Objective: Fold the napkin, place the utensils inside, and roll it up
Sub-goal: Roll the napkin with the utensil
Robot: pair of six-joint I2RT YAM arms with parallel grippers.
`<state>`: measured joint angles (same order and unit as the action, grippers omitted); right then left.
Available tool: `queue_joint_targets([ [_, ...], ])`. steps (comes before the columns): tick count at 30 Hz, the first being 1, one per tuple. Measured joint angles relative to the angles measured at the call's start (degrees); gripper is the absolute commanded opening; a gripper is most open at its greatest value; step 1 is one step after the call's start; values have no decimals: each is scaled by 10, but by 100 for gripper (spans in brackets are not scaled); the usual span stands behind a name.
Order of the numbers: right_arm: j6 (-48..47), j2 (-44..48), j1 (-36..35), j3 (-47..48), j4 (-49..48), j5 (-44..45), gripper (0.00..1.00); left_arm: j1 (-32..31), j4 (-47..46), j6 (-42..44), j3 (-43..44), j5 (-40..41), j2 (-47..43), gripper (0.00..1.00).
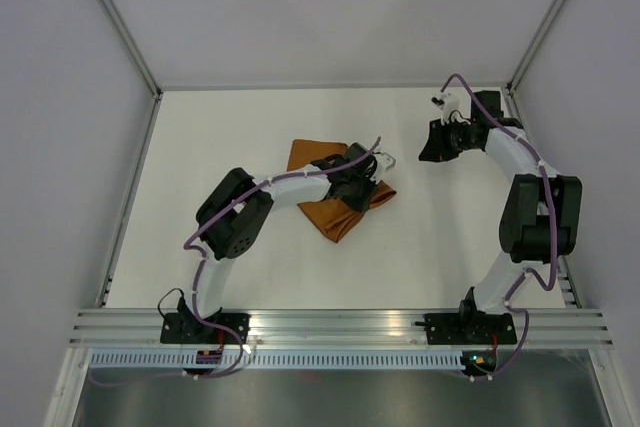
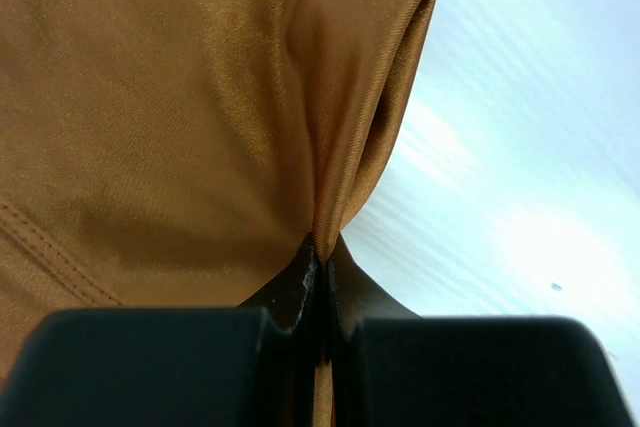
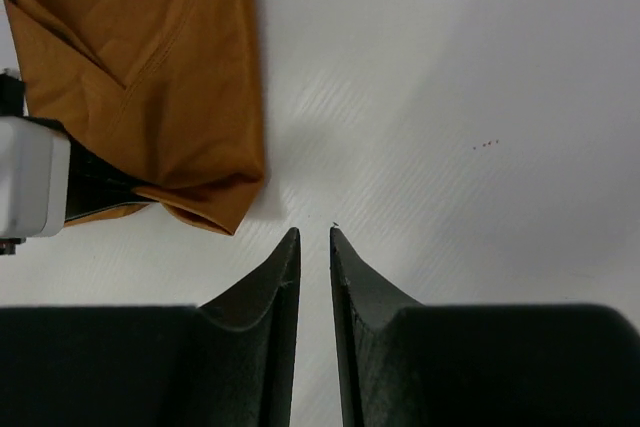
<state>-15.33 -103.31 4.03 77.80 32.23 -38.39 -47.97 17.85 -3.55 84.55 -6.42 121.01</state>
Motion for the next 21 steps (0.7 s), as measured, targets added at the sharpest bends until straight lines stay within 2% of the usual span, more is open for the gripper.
queue_joint_targets([
  [6,-138,80,0,-72,26,-31,28,0,10,0,-12,-165,3,2],
  [11,-279,131,0,-121,79,-73,38,8,25,0,-21,-269,12,2],
  [17,-468,179,-10,-188,167,-101,55,27,55,0,-26,-346,23,2],
  [21,-549,197,-45,-219,197,-102,65,38,76,1,-32,-378,26,2],
])
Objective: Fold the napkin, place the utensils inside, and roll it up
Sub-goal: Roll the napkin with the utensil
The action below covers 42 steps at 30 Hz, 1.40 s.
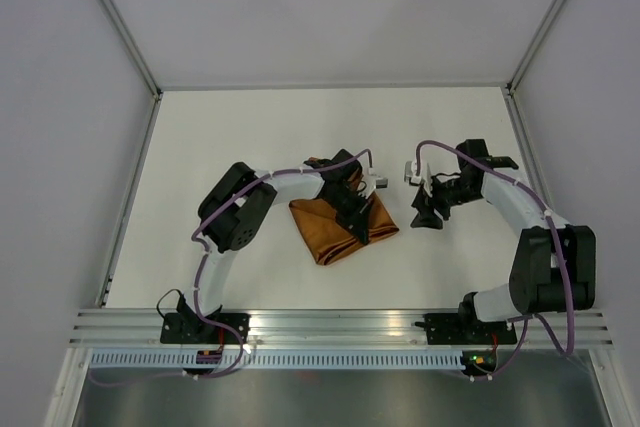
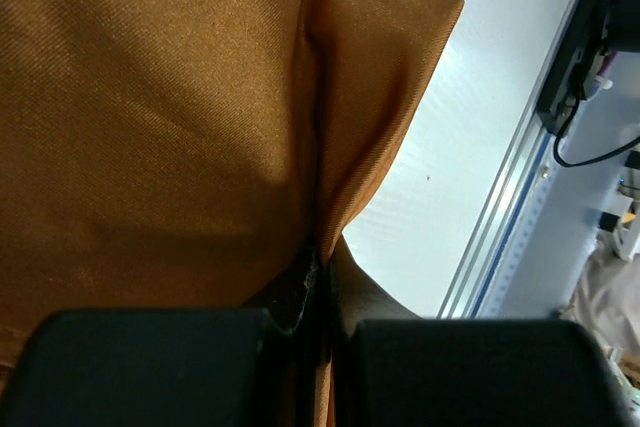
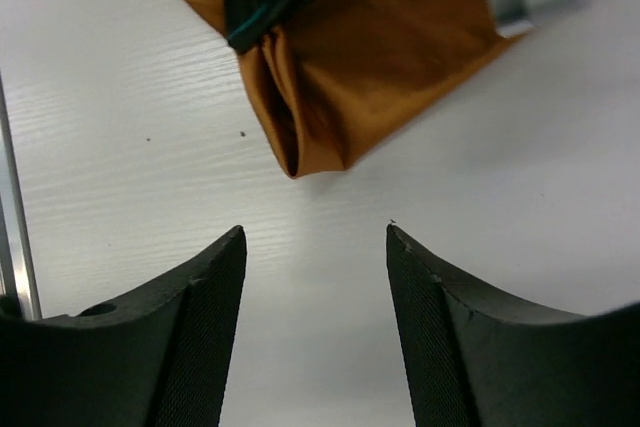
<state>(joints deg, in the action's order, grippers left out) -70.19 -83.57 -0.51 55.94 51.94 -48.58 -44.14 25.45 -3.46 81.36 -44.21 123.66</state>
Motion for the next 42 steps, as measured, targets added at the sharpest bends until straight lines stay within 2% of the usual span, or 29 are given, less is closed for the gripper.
queue_joint_targets([
  [5,-24,51,-59,-60,-22,7,73,7,19,2,0,-31,9,2],
  [11,-11,115,-139,-137,-113,29,79,11,34,2,4,-65,23,2],
  [26,6,78,-265,-189,-272,90,77,13,43,2,4,-79,29,2],
  [29,14,66,-285,-197,-298,106,74,13,45,2,4,-82,30,2],
  [37,40,37,-325,-203,-369,158,72,13,46,2,4,-85,31,2],
  [42,45,19,-331,-203,-385,176,65,13,46,5,4,-87,31,2],
])
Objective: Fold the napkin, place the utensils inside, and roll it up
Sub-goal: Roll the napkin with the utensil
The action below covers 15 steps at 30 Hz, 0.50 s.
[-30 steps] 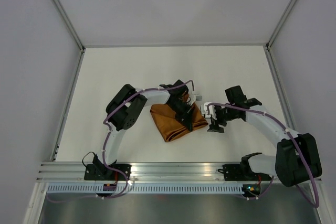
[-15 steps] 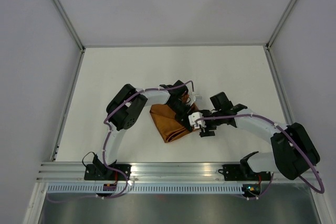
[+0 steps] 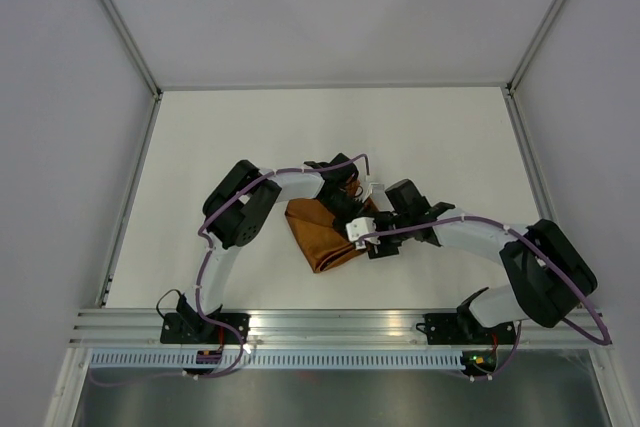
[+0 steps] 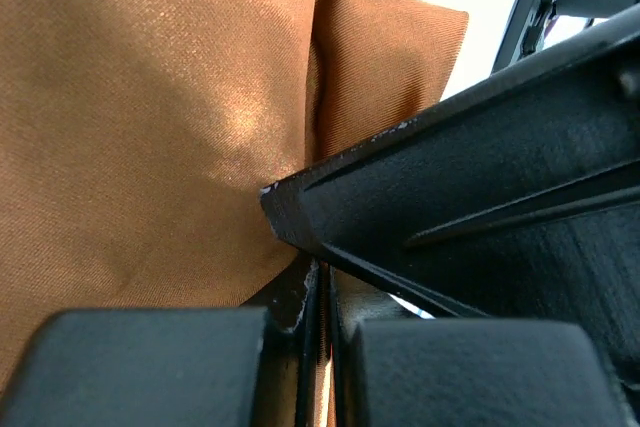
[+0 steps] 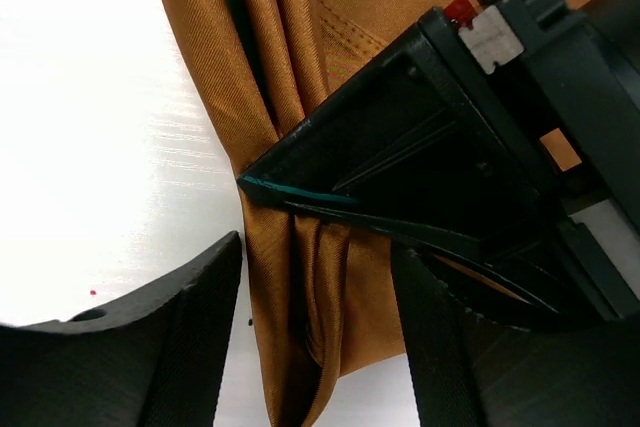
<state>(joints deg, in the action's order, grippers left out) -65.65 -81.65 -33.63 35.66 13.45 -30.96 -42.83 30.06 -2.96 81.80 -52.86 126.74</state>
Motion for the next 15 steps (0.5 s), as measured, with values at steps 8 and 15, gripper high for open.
queue_joint_targets([
  [8,9,-10,-7,7,10,9,37,0,1,5,0,-1,0,2],
  [15,14,-19,-8,20,36,4,25,3,2,5,0,-2,0,10],
])
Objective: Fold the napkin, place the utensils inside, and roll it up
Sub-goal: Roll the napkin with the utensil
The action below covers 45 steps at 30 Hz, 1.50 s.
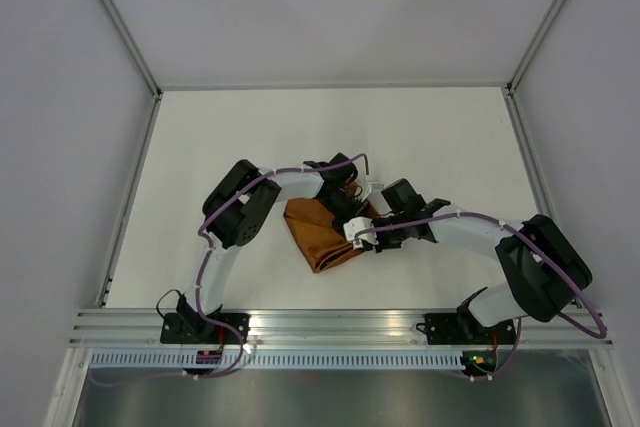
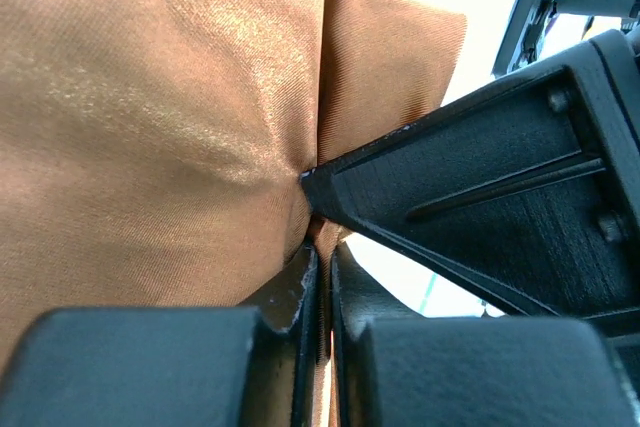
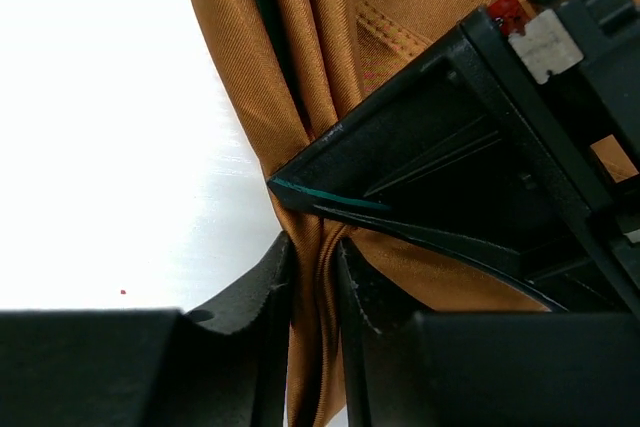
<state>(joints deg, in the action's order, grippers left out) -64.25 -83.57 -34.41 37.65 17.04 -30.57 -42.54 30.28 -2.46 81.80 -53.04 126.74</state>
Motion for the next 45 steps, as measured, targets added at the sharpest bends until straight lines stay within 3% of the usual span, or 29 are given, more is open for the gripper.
queue_joint_targets([
  [9,4,-26,0,43,49,-5,9,5,-11,0,-16,1,-12,26],
  [17,8,-63,7,92,96,-19,5,22,-43,-9,-52,7,-47,46],
  [31,6,-130,29,167,165,-43,4,78,-127,-68,-139,66,-122,54],
  [45,-30,-319,81,379,406,-116,3,90,-205,-84,-225,240,-223,56],
])
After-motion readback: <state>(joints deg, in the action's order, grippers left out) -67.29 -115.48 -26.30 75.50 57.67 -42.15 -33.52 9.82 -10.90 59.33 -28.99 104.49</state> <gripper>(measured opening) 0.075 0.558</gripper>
